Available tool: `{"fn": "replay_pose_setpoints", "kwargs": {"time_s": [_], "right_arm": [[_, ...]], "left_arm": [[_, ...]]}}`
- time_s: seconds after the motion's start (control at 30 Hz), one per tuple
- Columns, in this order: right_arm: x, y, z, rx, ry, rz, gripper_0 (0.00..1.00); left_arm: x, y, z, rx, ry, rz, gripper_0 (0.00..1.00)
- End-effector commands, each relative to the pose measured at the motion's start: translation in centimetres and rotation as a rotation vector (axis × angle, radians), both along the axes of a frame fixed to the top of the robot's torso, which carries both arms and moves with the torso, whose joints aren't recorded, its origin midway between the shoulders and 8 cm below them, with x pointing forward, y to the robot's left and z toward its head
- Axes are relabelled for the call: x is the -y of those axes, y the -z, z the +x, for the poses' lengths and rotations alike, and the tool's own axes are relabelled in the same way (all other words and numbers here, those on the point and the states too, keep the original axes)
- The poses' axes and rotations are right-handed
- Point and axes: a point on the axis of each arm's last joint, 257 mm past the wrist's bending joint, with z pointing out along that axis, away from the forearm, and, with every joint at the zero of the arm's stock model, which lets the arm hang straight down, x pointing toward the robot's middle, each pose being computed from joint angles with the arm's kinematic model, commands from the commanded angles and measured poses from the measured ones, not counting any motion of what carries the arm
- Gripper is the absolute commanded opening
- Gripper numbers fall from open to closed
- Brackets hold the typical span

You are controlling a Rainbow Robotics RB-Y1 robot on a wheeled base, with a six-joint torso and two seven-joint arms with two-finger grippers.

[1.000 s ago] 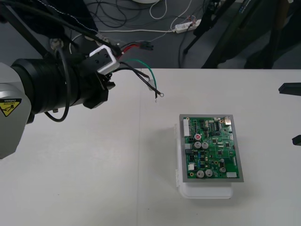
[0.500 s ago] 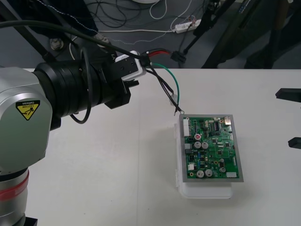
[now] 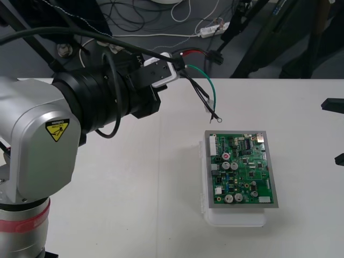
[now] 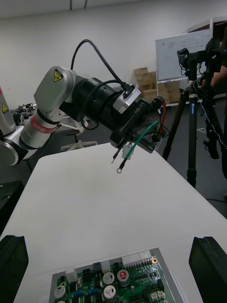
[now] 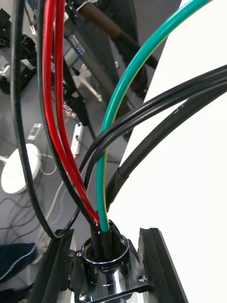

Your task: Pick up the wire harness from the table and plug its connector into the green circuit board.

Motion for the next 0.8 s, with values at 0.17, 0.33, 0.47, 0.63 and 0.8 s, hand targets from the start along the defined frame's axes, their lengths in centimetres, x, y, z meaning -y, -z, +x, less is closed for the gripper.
{"fn": "replay_pose_setpoints", "kwargs": {"time_s": [0.17, 0.33, 0.47, 0.63, 0.8], "right_arm": [[-1.3, -1.2, -2.2, -0.163, -0.026, 0.0, 1.0], [-2.1, -2.2, -0.7, -0.214, 0.077, 0.057, 1.0], [-2.2, -3.5, 1.1, -0.203, 0.164, 0.108, 1.0], [-3.3, -5.3, 2.0, -0.188, 0.225, 0.166, 1.0], [-4.6, -5.4, 1.6, -0.213, 0.242, 0.204, 1.0]], "left_arm": [[3.9, -4.0, -0.7, 0.107, 0.052, -0.097, 0.0], [5.0, -4.7, -0.7, 0.137, 0.07, -0.129, 0.0], [5.4, -5.1, -0.8, 0.151, 0.078, -0.145, 0.0], [5.4, -5.6, -0.8, 0.164, 0.078, -0.158, 0.0], [5.7, -5.8, -1.0, 0.172, 0.085, -0.164, 0.0]]}}
